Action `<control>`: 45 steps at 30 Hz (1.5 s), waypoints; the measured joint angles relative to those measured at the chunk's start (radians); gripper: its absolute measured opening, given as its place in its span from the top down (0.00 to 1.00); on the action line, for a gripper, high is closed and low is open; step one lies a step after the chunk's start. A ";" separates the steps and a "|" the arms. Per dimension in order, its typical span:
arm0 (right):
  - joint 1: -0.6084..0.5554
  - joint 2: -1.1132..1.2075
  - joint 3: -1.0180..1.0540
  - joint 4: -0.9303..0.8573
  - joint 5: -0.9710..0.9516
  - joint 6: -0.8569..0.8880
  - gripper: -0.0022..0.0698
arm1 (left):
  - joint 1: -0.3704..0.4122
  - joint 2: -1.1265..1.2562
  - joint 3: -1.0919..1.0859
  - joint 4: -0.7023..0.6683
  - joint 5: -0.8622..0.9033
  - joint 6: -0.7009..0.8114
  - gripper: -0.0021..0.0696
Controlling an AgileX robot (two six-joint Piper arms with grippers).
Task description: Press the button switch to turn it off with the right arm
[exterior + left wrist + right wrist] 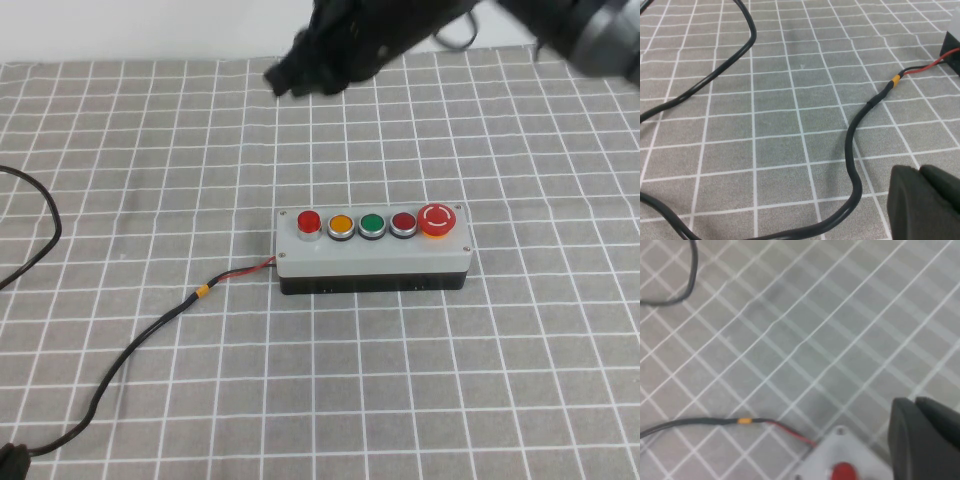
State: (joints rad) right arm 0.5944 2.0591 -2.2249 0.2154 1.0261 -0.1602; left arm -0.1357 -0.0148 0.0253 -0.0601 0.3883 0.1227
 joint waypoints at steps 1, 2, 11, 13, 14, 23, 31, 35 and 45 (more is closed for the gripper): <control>0.000 -0.016 -0.004 -0.017 0.007 0.003 0.99 | 0.000 0.000 0.000 0.000 0.000 0.000 0.98; 0.000 -0.036 -0.004 -0.044 0.015 0.013 0.99 | 0.000 0.000 0.000 0.000 0.000 0.000 0.98; 0.000 -0.229 0.006 -0.309 0.100 0.084 0.99 | 0.000 0.000 0.000 0.000 0.000 0.000 0.98; 0.000 -0.290 0.033 -0.335 0.101 0.094 0.99 | 0.000 0.000 0.000 0.000 0.000 0.000 0.98; 0.000 -0.323 0.055 -0.341 0.101 0.096 0.99 | 0.000 0.000 0.000 0.000 0.000 0.000 0.98; -0.009 -0.696 0.503 -0.432 -0.019 0.213 0.99 | 0.000 0.000 0.000 0.000 0.000 0.000 0.98; -0.003 -1.144 1.046 -0.546 -0.209 0.384 0.99 | 0.000 0.000 0.000 0.000 0.000 0.000 0.98; -0.003 -1.380 1.276 -0.558 -0.246 0.449 0.99 | 0.000 0.000 0.000 0.000 0.000 0.000 0.98; -0.003 -1.787 1.649 -0.571 -0.254 0.537 0.99 | 0.000 0.000 0.000 0.000 0.000 0.000 0.98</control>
State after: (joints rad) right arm 0.5917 0.2717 -0.5755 -0.3554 0.7721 0.3770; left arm -0.1357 -0.0148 0.0253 -0.0601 0.3883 0.1227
